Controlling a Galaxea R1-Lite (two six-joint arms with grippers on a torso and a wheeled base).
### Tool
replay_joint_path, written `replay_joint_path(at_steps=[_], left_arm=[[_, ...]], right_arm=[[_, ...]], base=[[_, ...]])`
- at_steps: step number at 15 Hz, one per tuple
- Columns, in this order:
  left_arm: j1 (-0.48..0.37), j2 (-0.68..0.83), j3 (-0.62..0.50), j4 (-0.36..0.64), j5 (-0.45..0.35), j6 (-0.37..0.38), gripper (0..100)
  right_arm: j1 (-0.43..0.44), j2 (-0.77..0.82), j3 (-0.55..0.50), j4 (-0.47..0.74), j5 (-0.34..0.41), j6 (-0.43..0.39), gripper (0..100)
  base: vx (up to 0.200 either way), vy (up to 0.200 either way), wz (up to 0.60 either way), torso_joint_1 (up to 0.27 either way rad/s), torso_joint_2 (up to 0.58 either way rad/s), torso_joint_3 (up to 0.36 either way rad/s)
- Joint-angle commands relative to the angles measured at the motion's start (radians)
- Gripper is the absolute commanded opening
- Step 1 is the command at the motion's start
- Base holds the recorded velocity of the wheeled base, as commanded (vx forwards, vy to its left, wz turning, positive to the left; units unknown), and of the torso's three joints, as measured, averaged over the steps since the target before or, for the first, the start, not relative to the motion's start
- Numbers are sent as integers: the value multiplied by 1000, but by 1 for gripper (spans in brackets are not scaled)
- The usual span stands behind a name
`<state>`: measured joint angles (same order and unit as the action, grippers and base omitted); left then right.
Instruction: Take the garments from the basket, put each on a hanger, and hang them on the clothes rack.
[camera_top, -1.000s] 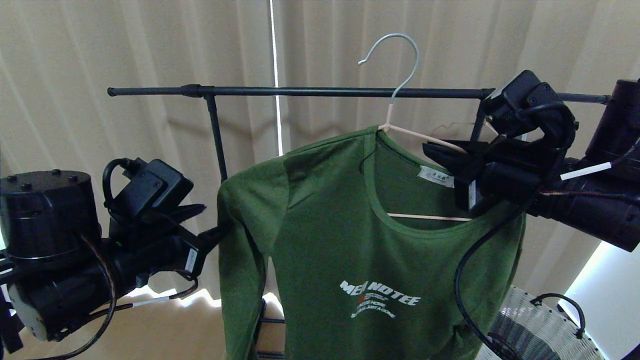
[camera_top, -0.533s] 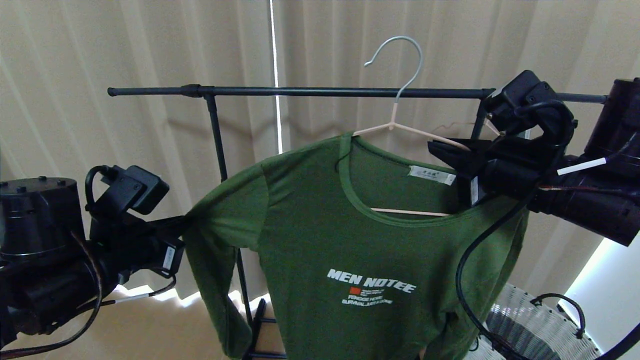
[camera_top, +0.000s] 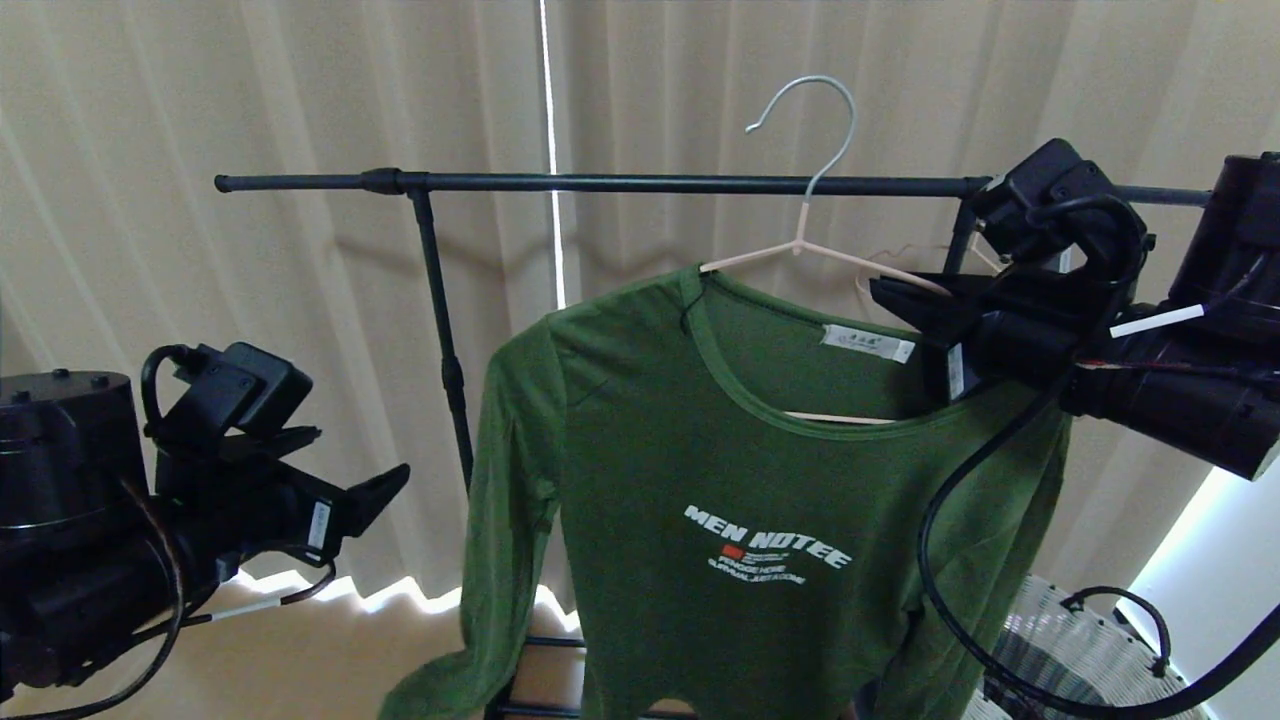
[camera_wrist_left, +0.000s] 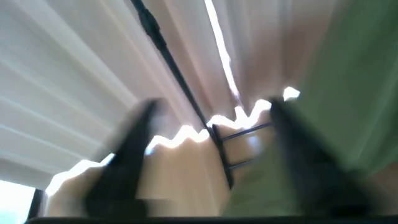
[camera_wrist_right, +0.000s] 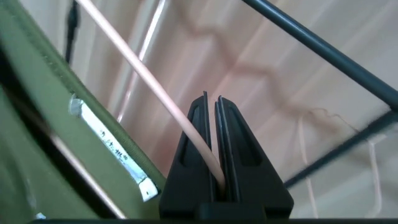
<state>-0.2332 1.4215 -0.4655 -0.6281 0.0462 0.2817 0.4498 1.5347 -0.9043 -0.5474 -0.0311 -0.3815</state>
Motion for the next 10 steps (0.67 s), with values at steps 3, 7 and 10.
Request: replay_joint_path(at_steps=[3, 7, 10], left_arm=[[3, -105, 134, -111, -69, -111, 100], [6, -179, 334, -272, -69, -190, 100], [0, -199, 357, -306, -71, -184, 100]], right_arm=[[-51, -7, 7, 63, -78, 0, 0], [-102, -42, 13, 176, -145, 0, 0], [-115, -62, 13, 222, -194, 3, 0]], base=[[0, 0, 0, 0, 0, 0], [0, 0, 0, 0, 0, 0], [0, 0, 0, 0, 0, 0]])
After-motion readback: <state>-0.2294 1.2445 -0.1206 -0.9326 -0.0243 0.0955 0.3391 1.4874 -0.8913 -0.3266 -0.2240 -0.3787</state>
